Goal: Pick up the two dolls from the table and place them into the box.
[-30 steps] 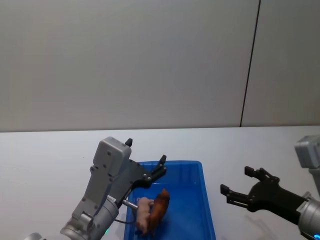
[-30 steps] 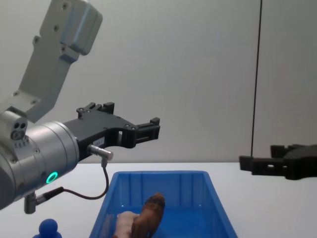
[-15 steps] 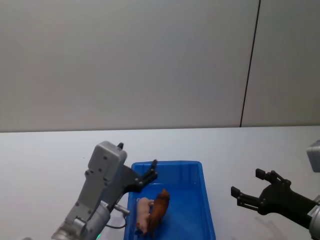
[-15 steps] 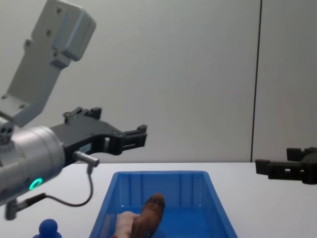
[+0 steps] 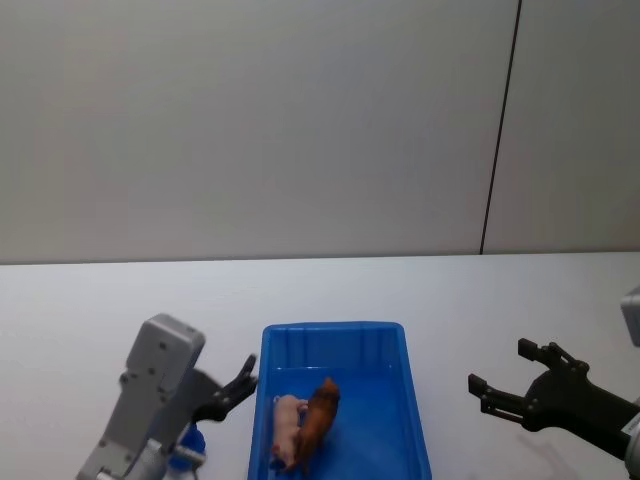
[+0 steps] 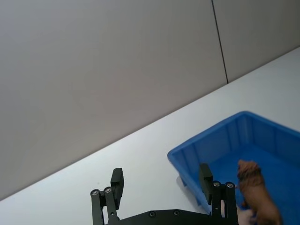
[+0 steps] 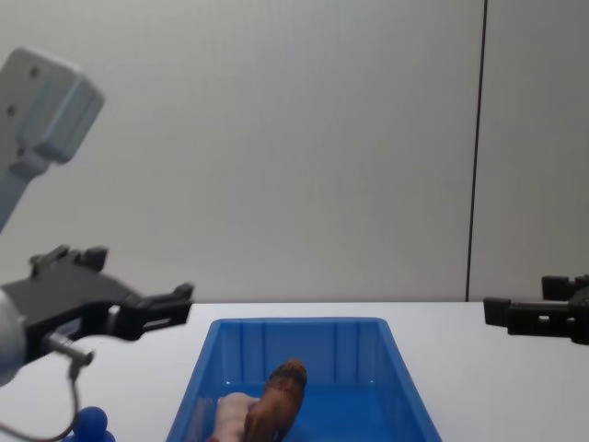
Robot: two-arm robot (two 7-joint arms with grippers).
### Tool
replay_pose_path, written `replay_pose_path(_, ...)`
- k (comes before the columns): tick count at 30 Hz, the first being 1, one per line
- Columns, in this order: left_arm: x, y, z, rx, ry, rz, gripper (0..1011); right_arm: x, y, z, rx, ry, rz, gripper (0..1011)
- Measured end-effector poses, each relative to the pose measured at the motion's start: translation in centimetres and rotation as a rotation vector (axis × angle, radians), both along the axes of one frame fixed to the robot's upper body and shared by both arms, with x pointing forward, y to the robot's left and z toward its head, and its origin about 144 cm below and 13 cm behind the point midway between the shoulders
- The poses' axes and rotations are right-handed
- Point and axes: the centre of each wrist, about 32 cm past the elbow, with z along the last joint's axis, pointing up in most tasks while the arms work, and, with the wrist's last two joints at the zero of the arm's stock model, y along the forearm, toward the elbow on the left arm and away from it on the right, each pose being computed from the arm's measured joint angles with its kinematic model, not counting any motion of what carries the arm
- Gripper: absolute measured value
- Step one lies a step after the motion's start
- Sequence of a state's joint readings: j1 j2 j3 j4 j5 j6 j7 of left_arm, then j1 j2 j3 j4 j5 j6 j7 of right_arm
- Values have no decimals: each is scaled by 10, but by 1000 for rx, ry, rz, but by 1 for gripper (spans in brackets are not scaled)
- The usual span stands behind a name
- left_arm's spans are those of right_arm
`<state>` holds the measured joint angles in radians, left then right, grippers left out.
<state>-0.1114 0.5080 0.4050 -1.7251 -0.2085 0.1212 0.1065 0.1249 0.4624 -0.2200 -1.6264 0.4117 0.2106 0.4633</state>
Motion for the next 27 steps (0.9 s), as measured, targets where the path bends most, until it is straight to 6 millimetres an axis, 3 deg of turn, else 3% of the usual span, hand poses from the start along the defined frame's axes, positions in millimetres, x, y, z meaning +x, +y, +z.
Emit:
replay_pose_path(12, -12, 22, -19, 0, 84, 58, 1002, -1, -1, 0, -1, -1, -2, 1001)
replay_pose_path(27, -14, 39, -40, -29, 174, 51, 1002, -1, -2, 0, -1, -1, -4, 1001)
